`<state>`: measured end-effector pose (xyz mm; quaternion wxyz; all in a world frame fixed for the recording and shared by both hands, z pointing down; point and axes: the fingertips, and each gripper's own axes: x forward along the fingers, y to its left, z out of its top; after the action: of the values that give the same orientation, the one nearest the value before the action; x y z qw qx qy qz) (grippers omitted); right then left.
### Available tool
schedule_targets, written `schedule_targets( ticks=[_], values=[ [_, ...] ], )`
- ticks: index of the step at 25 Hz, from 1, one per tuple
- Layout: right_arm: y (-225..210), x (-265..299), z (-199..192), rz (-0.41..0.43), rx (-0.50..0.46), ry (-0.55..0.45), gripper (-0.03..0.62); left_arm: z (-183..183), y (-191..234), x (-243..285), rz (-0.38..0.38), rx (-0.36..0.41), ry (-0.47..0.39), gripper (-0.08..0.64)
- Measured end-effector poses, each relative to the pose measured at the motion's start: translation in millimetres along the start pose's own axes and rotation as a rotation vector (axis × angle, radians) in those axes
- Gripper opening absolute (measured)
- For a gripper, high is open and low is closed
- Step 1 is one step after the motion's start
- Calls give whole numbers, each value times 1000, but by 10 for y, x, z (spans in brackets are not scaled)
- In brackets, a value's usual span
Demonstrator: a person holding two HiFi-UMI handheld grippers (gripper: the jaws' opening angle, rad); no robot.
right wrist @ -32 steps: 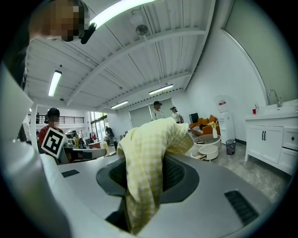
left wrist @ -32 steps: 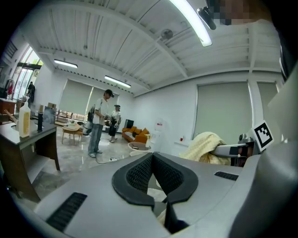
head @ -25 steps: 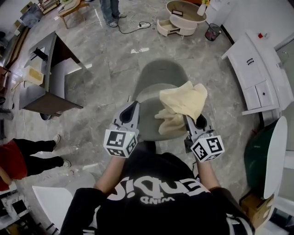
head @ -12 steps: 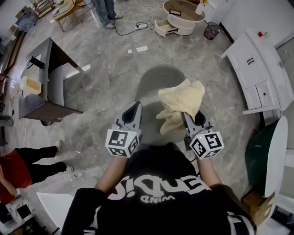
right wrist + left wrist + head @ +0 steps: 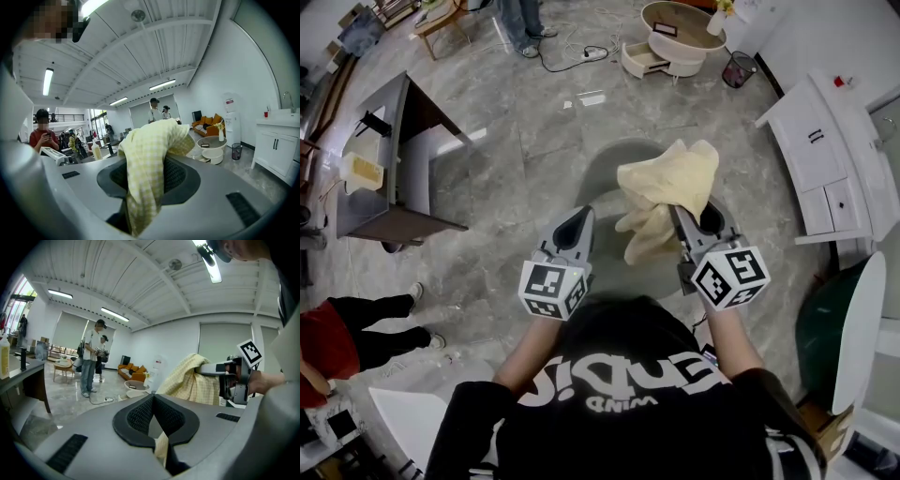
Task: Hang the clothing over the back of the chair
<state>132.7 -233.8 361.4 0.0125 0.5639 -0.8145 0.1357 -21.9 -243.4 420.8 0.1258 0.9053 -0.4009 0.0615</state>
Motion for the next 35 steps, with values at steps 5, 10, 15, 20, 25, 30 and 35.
schedule_targets(
  ticks=[5, 10, 15, 20, 25, 30, 35],
  values=[
    [-88, 218, 347, 12, -6, -4, 127, 49, 20, 119, -5, 4, -8, 16],
    [-205, 440, 507, 13, -34, 1, 127, 97, 71, 240, 7, 6, -17, 15],
    [-321, 777, 461, 13, -35, 15, 127, 97, 153, 325, 13, 6, -15, 16],
    [-532, 1086, 348, 5, -33, 43, 127, 76, 168, 403, 22, 2, -5, 15],
    [-743, 1409, 203, -6, -23, 64, 127, 43, 247, 447, 39, -5, 11, 15],
    [-922, 1743, 53, -16, -17, 104, 127, 25, 355, 449, 65, -13, 27, 15],
    [-1057, 2000, -65, -18, -5, 135, 127, -20, 414, 486, 87, -21, 41, 15]
  ],
)
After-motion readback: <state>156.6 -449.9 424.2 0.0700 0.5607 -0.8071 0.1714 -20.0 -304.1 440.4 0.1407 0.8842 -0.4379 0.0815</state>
